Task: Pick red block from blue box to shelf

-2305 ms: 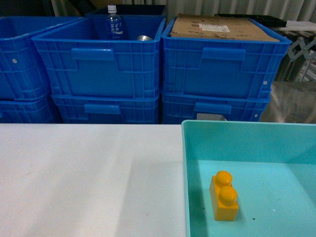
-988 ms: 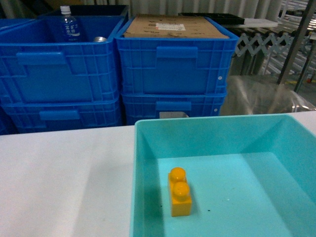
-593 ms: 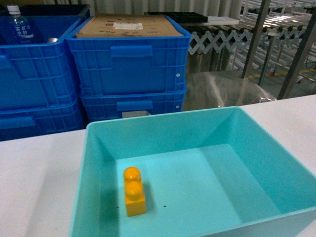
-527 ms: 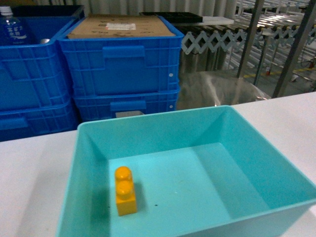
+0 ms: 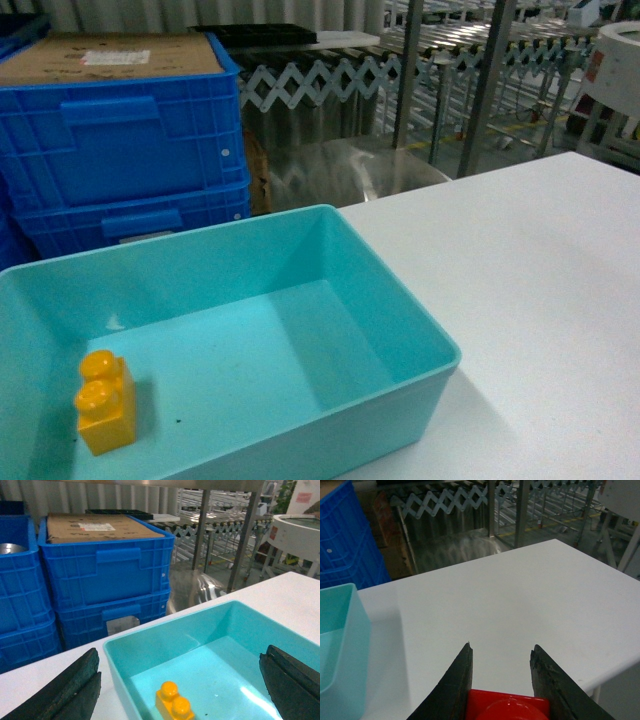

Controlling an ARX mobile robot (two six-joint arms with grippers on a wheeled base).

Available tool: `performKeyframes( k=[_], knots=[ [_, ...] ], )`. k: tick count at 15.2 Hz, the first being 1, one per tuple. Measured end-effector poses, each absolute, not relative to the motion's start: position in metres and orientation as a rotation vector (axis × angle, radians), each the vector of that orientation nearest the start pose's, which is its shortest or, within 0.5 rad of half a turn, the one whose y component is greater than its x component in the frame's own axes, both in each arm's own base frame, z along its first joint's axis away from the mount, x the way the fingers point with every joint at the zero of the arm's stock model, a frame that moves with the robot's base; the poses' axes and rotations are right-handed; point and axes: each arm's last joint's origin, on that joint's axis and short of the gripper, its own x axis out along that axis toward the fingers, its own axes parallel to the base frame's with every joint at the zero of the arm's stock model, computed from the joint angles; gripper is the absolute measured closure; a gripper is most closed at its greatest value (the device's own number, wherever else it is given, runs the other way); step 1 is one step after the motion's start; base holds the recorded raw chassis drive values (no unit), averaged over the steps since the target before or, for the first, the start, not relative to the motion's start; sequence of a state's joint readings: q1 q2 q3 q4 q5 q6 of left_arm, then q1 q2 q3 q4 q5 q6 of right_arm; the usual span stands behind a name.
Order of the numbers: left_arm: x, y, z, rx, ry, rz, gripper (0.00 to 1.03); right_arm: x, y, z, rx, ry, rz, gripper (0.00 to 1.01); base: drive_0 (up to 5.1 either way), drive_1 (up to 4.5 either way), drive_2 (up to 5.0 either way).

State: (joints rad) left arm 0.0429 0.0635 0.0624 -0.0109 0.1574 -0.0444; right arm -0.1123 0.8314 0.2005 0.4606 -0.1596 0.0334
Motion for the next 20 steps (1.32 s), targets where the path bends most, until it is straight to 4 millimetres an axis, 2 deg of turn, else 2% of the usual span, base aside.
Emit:
performKeyframes(
  k=[5, 9, 14, 20],
  knots=[
    [0.0980, -0.0003, 0.1789, -0.046, 0.014, -0.114, 0.05, 0.1697, -0.0146, 0.1862, 0.056, 0.170, 0.044, 0.72, -1.6, -1.55, -1.6],
    [0.0981, -0.0002, 0.1787, -0.046, 0.015, -0.110, 0.05, 0.1697, -0.0144, 0.1864, 0.056, 0.168, 0.047, 0.72, 2.4, -5.86, -1.8],
    [0.0979, -0.0003, 0.1794, -0.045, 0.010, -0.115, 0.05, 0.1694, -0.0155, 0.1860, 0.057, 0.170, 0.038, 0.72, -1.5, -1.52, -1.5],
    [0.0979, -0.0003, 0.1795, -0.045, 0.010, -0.115, 0.05, 0.1694, -0.0155, 0.1861, 0.056, 0.169, 0.038, 0.72, -1.8, 1.95, -5.6]
  ],
)
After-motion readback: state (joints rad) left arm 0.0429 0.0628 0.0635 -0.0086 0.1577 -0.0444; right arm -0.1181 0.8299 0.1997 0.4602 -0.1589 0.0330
